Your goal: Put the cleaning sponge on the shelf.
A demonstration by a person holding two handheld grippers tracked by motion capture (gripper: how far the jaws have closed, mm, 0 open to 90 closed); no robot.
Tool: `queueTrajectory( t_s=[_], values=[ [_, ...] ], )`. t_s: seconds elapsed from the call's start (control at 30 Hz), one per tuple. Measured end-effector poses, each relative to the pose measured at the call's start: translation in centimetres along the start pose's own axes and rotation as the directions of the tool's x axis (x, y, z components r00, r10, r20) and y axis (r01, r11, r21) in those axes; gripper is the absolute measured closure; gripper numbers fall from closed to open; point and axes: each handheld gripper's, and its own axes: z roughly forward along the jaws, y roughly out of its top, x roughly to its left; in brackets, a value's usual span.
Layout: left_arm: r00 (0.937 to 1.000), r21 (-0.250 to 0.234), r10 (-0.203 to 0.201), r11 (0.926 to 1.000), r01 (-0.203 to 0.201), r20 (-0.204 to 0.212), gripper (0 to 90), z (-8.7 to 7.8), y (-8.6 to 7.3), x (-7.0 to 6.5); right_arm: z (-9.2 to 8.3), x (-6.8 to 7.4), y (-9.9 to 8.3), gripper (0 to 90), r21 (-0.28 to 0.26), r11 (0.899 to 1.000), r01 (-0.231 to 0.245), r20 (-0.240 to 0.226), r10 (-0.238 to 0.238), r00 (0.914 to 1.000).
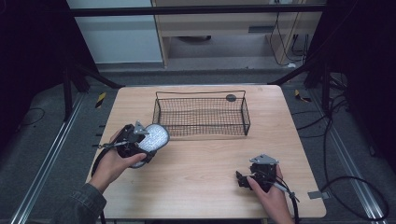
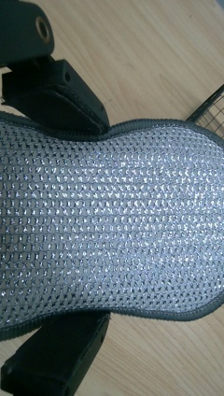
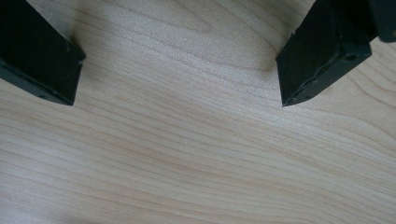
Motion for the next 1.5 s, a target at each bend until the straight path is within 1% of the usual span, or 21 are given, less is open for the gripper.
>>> queueTrajectory(
  t_s=[0.1,0.17,0.27,0.3,0.43,0.5,0.53,0.57,0.6,0.67,0.7,0.73,0.8,0.9,1.13,1.17,1.2,1.23,1.37,1.4,1.5],
  values=[
    [0.9999,-0.006,0.014,0.9999,-0.014,-0.001,8.1,-0.3,0.5,0.1,0.0,0.0,0.0,0.4,0.002,1.000,-0.006,-0.003,0.006,1.0000],
    [0.9993,-0.016,0.036,0.9992,-0.036,-0.010,8.1,-0.7,1.4,0.1,0.0,0.0,0.0,0.4,0.002,1.000,-0.006,-0.003,0.006,1.0000],
    [0.9988,-0.020,0.045,0.9987,-0.046,-0.018,8.1,-0.8,2.0,0.2,0.0,0.0,0.0,0.4,0.002,1.000,-0.006,-0.003,0.006,1.0000],
    [0.9982,-0.025,0.054,0.9982,-0.055,-0.024,8.1,-0.9,2.6,0.4,0.0,0.0,0.0,0.4,0.002,1.000,-0.006,-0.003,0.006,1.0000],
    [0.9973,-0.023,0.066,0.9975,-0.067,-0.032,8.1,-1.0,3.3,0.6,0.0,0.0,0.0,0.4,0.002,1.000,-0.006,-0.002,0.006,1.0000],
    [0.9961,-0.019,0.078,0.9967,-0.079,-0.040,8.1,-1.0,3.9,0.7,0.0,0.0,0.0,0.4,0.003,1.000,-0.004,-0.005,0.004,1.0000],
    [0.9951,-0.008,0.087,0.9961,-0.087,-0.047,8.1,-1.0,4.5,0.9,0.0,0.0,0.0,0.4,0.002,1.000,-0.006,-0.008,0.006,0.9999],
    [0.9951,-0.008,0.087,0.9961,-0.087,-0.047,8.1,-1.0,4.5,0.9,0.0,0.0,0.0,0.4,0.002,1.000,-0.006,-0.008,0.006,1.0000],
    [0.9937,-0.002,0.098,0.9951,-0.098,-0.053,8.1,-1.0,5.2,1.1,0.0,0.0,0.0,0.4,0.003,1.000,-0.006,-0.009,0.006,0.9999],
    [0.9918,-0.003,0.112,0.9936,-0.113,-0.061,8.1,-1.0,5.9,1.2,0.0,0.0,0.1,0.4,0.002,1.000,-0.006,-0.010,0.006,0.9999],
    [0.9905,-0.004,0.122,0.9924,-0.123,-0.062,8.1,-1.0,6.3,1.3,0.1,-0.1,0.0,0.4,-0.003,1.000,0.013,-0.002,-0.013,0.9999],
    [0.9897,-0.005,0.129,0.9916,-0.129,-0.063,8.1,-1.1,6.7,1.3,0.1,-0.1,0.0,0.3,-0.003,1.000,0.014,-0.003,-0.014,0.9999],
    [0.9870,-0.005,0.146,0.9891,-0.147,-0.066,8.1,-0.9,7.5,1.4,0.1,-0.1,0.0,0.3,-0.002,1.000,0.017,-0.004,-0.017,0.9998],
    [0.9863,-0.012,0.152,0.9882,-0.153,-0.065,8.1,-0.4,8.5,1.5,0.1,-0.1,0.1,0.3,-0.004,1.000,0.016,-0.004,-0.016,0.9999],
    [0.9797,-0.007,0.189,0.9818,-0.190,-0.067,8.1,0.9,10.6,1.6,0.1,-0.1,0.0,0.4,0.003,1.000,0.020,-0.003,-0.020,0.9998],
    [0.9797,-0.007,0.189,0.9818,-0.190,-0.067,8.1,0.9,10.6,1.6,0.1,-0.1,0.0,0.4,0.002,1.000,0.020,-0.002,-0.020,0.9998],
    [0.9776,0.000,0.199,0.9800,-0.199,-0.070,8.1,1.2,11.1,1.7,0.1,-0.1,0.0,0.4,0.003,1.000,0.020,-0.003,-0.020,0.9998],
    [0.9777,0.001,0.198,0.9801,-0.199,-0.069,8.1,1.3,11.3,1.8,0.1,0.0,0.1,0.4,0.000,1.000,0.012,-0.003,-0.012,0.9999],
    [0.9773,0.002,0.200,0.9798,-0.200,-0.070,8.1,1.7,11.9,2.0,0.1,-0.1,0.0,0.4,0.002,1.000,0.020,-0.002,-0.020,0.9998],
    [0.9768,0.003,0.203,0.9792,-0.203,-0.070,8.1,1.7,12.1,2.0,0.1,0.0,0.1,0.4,-0.001,1.000,0.009,-0.004,-0.009,0.9999],
    [0.9740,0.009,0.216,0.9765,-0.215,-0.069,8.1,1.9,12.5,2.0,0.1,0.0,0.1,0.4,-0.002,1.000,0.007,-0.004,-0.007,1.0000]
  ],
)
